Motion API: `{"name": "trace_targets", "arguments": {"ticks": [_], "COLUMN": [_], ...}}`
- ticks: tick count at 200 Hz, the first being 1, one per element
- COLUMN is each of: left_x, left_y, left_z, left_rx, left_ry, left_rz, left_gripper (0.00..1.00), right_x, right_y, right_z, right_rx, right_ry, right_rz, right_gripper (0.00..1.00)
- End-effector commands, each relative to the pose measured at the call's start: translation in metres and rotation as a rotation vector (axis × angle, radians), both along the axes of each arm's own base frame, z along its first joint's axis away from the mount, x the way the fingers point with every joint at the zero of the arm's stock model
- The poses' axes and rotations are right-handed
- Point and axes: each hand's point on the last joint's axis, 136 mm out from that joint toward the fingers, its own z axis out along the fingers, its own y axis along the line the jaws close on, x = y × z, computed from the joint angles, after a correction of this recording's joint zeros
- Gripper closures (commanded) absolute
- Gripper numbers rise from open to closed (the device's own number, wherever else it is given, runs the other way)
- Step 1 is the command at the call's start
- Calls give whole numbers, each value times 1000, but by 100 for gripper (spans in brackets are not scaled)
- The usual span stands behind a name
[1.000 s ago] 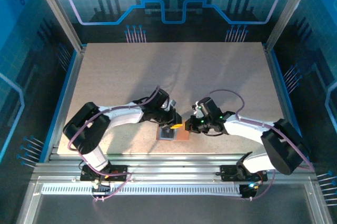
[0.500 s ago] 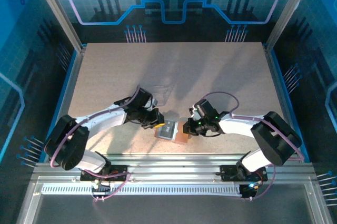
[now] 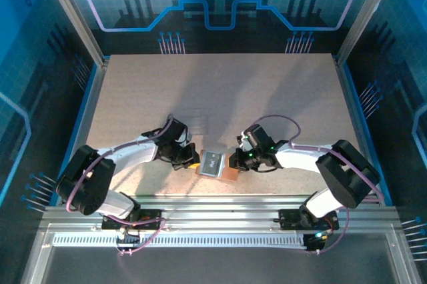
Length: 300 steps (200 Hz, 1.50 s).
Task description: Take the credit cards out of the card holder
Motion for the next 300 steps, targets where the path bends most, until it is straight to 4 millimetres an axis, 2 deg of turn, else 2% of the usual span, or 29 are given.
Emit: {"name": "trace_targets", "arguments": {"ticks": [1,36,79,156,193,228,262,278,297,300], "left_x": [-3,-7,-12,-21,-16,3,16,20,23,23], "left_y": [2,0,1,7,12,4,-2,-7,-13,-14], "left_z": [-9,-22,-37,-45,-28,8,43,51,49,48], "left_rx": [1,-7,-2,-5,4,-33,-60,-82,-95,-95], "left_ry": [15,52,87,94,46,-33,-98,-101,-96,-93], "left_rz": [-10,-22,-21,18,37,34,26,22,17,18], "left_gripper": [99,100,100,100,100,100,100,100,100,100], "right_x": [-3,-1,12,43,37,29,23,22,17,23], "right_y": [7,2,-5,-14,1,18,26,28,27,33], "right_z": [-3,-16,-29,-30,-8,11,14,15,8,15], "right_rx": [2,-37,-104,-227,-157,-100,-100,-109,-134,-122], "right_ry": [17,20,16,-30,-45,-73,-74,-75,-61,-79], "right_rz": [32,38,65,118,132,142,153,160,171,172], "right_gripper": [92,93,95,97,96,96,96,95,95,95]}}
